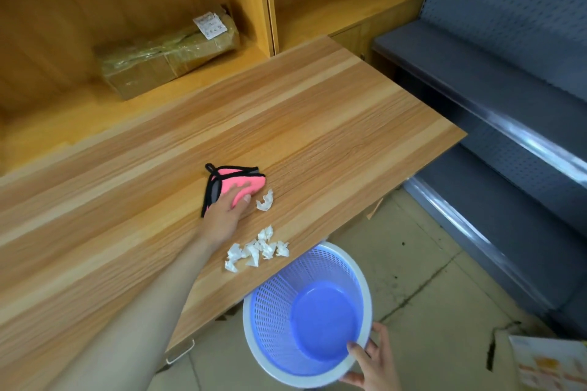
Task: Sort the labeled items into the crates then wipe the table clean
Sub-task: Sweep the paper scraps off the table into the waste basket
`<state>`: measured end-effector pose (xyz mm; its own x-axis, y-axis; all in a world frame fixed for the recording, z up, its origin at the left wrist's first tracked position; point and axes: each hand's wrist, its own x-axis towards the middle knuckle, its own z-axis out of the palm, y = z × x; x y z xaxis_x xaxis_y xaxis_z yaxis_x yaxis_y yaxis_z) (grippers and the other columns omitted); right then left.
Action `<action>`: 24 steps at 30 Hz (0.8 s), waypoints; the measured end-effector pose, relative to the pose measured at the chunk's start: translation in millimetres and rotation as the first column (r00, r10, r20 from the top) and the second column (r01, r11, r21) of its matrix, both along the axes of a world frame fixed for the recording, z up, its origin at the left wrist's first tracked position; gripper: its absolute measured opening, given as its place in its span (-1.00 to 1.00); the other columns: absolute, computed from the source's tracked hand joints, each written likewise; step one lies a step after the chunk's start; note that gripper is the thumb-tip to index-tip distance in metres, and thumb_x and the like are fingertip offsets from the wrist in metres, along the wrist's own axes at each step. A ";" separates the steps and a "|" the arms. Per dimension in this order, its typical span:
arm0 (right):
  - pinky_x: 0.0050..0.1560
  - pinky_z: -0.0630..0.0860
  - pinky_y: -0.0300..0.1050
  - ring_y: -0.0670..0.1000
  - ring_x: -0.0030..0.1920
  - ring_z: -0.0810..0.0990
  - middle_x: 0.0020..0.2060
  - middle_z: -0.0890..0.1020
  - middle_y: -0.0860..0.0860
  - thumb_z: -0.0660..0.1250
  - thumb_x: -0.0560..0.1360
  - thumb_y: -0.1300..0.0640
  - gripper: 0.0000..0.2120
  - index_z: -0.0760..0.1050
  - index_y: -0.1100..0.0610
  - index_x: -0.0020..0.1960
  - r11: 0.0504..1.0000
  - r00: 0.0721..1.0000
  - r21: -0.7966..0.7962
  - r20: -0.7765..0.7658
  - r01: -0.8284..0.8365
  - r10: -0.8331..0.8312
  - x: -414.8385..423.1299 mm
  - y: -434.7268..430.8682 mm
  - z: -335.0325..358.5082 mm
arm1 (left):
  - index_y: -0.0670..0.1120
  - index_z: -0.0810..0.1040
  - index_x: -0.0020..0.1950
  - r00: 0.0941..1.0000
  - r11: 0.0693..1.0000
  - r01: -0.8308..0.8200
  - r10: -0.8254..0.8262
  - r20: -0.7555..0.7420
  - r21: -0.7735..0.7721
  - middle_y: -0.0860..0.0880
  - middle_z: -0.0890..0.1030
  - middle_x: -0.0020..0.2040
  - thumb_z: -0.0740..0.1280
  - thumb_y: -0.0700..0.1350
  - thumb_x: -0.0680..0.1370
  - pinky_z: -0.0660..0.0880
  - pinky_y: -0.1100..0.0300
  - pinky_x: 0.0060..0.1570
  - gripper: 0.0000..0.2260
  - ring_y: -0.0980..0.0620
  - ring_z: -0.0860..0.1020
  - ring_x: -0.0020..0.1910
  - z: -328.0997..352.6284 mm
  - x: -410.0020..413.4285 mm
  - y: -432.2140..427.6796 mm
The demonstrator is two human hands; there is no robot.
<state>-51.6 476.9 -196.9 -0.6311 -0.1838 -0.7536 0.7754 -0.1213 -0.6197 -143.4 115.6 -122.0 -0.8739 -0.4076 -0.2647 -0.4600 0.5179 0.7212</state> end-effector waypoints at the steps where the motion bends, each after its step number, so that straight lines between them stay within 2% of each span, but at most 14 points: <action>1: -0.39 0.63 0.19 0.20 -0.02 0.62 -0.10 0.73 0.02 0.43 0.27 0.33 -0.53 0.33 0.09 0.09 1.000 1.000 -0.006 -0.007 -0.005 0.005 0.8 -0.9 1.1 | 0.35 0.39 0.39 0.999 0.998 0.046 -0.045 -0.007 0.035 0.19 0.32 0.51 0.10 0.21 0.64 0.17 -0.06 0.48 -0.68 0.08 0.27 0.50 1.4 1.5 5.4; 3: -0.36 0.63 0.22 0.21 -0.01 0.62 -0.04 0.71 0.08 0.41 0.37 0.39 -0.59 0.31 0.12 0.09 1.000 1.000 -0.012 -0.015 -0.011 0.011 1.1 -4.5 1.6 | 0.38 0.42 0.35 0.993 0.988 0.119 -0.118 -0.016 0.096 0.26 0.36 0.47 0.09 0.25 0.62 0.20 -0.08 0.48 -0.68 0.17 0.29 0.48 2.6 7.7 17.0; 6: -0.32 0.63 0.23 0.15 -0.02 0.62 0.04 0.65 0.11 0.32 0.50 0.49 -0.64 0.31 0.09 0.07 1.000 0.999 0.006 -0.023 -0.024 0.024 0.2 -8.2 0.4 | 0.38 0.40 0.37 0.980 0.970 0.193 -0.197 0.012 0.150 0.28 0.29 0.50 0.11 0.25 0.62 0.17 -0.04 0.48 -0.68 0.20 0.22 0.51 5.5 19.7 38.2; 11: -0.31 0.64 0.24 0.13 -0.01 0.62 0.02 0.65 0.11 0.29 0.51 0.50 -0.65 0.33 0.09 0.07 0.999 0.999 0.017 -0.046 -0.028 0.029 3.3 -10.6 -0.1 | 0.39 0.41 0.36 0.945 0.921 0.304 -0.324 0.048 0.245 0.25 0.22 0.54 0.14 0.24 0.62 0.12 -0.03 0.49 -0.69 0.20 0.18 0.52 8.0 39.0 63.0; 14: -0.29 0.64 0.27 0.17 0.03 0.60 0.01 0.66 0.11 0.28 0.51 0.50 -0.65 0.32 0.10 0.07 1.000 0.998 0.001 -0.048 -0.028 0.028 6.0 -10.4 0.4 | 0.35 0.47 0.33 0.913 0.868 0.367 -0.406 0.052 0.334 0.25 0.28 0.52 0.16 0.22 0.62 0.12 0.00 0.49 -0.71 0.24 0.18 0.51 10.4 48.8 69.6; 16: -0.30 0.64 0.27 0.18 0.04 0.59 0.04 0.64 0.14 0.28 0.51 0.50 -0.65 0.32 0.10 0.07 0.999 0.998 -0.007 -0.043 -0.035 0.035 7.9 -11.2 0.2 | 0.27 0.51 0.33 0.897 0.838 0.388 -0.438 0.051 0.383 0.25 0.38 0.46 0.19 0.15 0.63 0.17 0.02 0.49 -0.72 0.27 0.26 0.48 15.0 51.1 71.7; 19: -0.28 0.63 0.33 0.21 0.07 0.60 0.07 0.64 0.15 0.29 0.51 0.49 -0.64 0.34 0.07 0.06 0.999 0.998 -0.003 -0.042 -0.051 0.051 13.1 -12.7 -2.9 | 0.17 0.53 0.34 0.889 0.829 0.389 -0.452 0.073 0.401 0.22 0.51 0.34 0.20 0.06 0.65 0.30 0.07 0.41 -0.72 0.25 0.44 0.34 28.1 48.0 67.7; 22: -0.24 0.60 0.44 0.20 0.07 0.62 0.04 0.66 0.12 0.32 0.50 0.47 -0.60 0.41 -0.03 -0.01 0.997 0.995 0.013 -0.060 -0.081 0.081 18.9 -13.9 -4.1 | 0.24 0.50 0.30 0.927 0.859 0.319 -0.371 0.057 0.401 0.29 0.54 0.23 0.16 0.05 0.66 0.36 0.18 0.27 -0.74 0.39 0.49 0.13 48.7 44.2 65.1; 24: -0.22 0.59 0.47 0.19 0.04 0.64 -0.03 0.70 0.07 0.32 0.50 0.47 -0.61 0.40 -0.02 0.00 0.995 0.993 0.009 -0.067 -0.095 0.095 21.7 -14.3 -3.7 | 0.28 0.46 0.21 0.979 0.893 0.184 -0.203 0.001 0.411 0.26 0.55 0.07 0.12 0.02 0.66 0.44 0.43 -0.04 -0.78 0.45 0.51 -0.16 57.5 44.5 57.1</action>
<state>-29.9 462.5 -200.6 -0.6606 -0.2408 -0.7111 0.7395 -0.0453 -0.6717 -98.9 172.8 -64.4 -0.9085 -0.0800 -0.4101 -0.4160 0.2654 0.8698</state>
